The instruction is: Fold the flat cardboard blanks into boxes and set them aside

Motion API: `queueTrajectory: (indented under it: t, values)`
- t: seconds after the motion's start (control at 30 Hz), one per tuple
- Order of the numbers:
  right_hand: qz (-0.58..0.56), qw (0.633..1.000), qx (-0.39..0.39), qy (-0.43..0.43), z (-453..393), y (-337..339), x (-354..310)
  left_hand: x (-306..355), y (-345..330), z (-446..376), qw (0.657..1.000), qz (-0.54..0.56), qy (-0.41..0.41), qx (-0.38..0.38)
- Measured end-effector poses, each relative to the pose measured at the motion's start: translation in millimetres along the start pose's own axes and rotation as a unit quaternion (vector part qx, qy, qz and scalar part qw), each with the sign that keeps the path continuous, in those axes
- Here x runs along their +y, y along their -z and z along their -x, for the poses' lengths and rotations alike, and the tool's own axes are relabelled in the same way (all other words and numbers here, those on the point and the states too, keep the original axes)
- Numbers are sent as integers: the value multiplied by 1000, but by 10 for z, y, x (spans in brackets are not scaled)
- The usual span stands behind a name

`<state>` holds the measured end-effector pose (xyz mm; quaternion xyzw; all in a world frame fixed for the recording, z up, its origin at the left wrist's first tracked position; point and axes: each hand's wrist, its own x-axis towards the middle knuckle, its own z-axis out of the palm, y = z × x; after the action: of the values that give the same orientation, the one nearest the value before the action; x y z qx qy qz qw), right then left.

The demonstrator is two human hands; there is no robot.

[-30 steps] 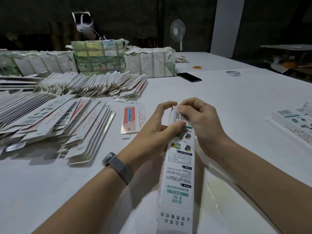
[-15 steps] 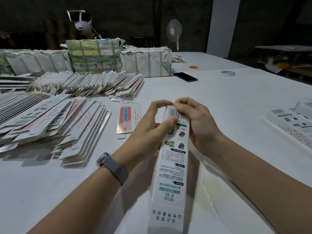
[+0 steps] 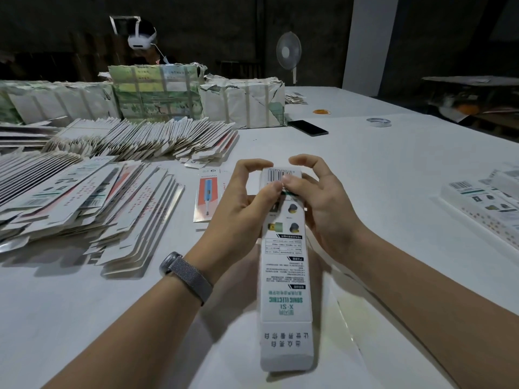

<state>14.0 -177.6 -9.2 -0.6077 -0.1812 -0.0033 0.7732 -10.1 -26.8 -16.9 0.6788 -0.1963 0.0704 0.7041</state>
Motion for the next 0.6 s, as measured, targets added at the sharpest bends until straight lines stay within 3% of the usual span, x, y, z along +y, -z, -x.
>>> queueTrajectory:
  t: [0.6]
  values:
    - [22, 999, 33, 26, 4, -12, -7, -30, 1, -22, 1000, 4, -2, 16]
